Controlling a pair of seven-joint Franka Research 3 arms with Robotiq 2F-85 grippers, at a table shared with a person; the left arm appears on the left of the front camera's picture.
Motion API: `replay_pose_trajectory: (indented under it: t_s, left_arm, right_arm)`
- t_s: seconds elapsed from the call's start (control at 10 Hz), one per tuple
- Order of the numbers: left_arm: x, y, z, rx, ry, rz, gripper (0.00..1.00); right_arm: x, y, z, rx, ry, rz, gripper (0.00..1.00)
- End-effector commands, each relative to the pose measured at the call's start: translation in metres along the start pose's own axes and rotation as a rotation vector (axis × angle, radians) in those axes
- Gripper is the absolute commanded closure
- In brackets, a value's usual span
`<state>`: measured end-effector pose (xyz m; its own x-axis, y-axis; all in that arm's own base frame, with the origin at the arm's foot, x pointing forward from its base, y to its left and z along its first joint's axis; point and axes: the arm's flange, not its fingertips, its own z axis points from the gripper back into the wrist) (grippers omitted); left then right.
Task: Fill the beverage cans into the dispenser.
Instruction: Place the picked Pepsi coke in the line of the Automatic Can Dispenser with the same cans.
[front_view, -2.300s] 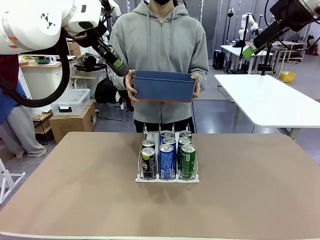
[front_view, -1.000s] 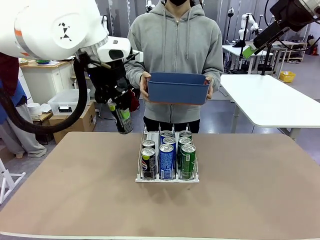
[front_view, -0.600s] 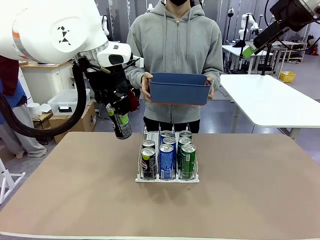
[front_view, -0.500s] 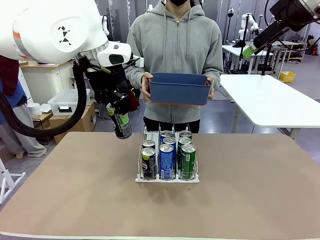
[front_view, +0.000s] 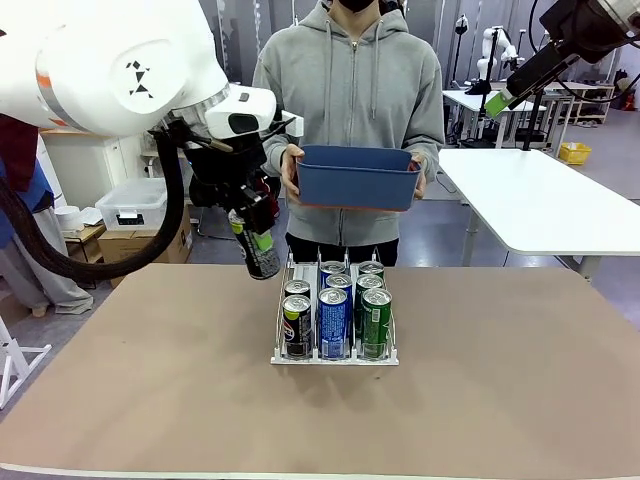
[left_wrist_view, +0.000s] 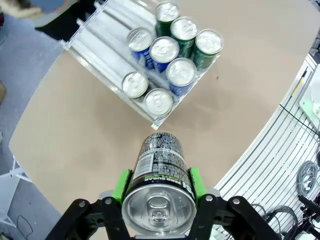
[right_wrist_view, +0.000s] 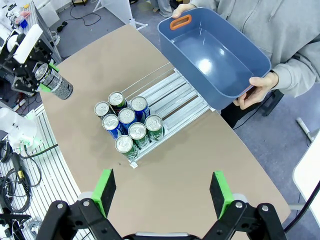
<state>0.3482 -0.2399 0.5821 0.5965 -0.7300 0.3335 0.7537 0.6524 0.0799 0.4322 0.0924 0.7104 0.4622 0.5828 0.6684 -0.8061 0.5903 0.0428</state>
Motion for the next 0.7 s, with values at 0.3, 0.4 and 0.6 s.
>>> replay_pose_trajectory:
  t_s: [0.3,0.4,0.6]
  left_arm:
    - [-0.022,-0.039,-0.039,-0.102,-0.138,-0.186,0.42]
    - [-0.026,-0.047,-0.052,-0.094,-0.136,-0.238,0.42]
    - [-0.035,-0.049,-0.077,-0.085,-0.127,-0.31,0.42]
  right_arm:
    - [-0.001,0.0,0.0,0.011,-0.005,-0.002,0.0]
    - [-0.001,0.0,0.0,0.011,-0.005,-0.002,0.0]
    - [-0.001,0.0,0.0,0.011,-0.005,-0.002,0.0]
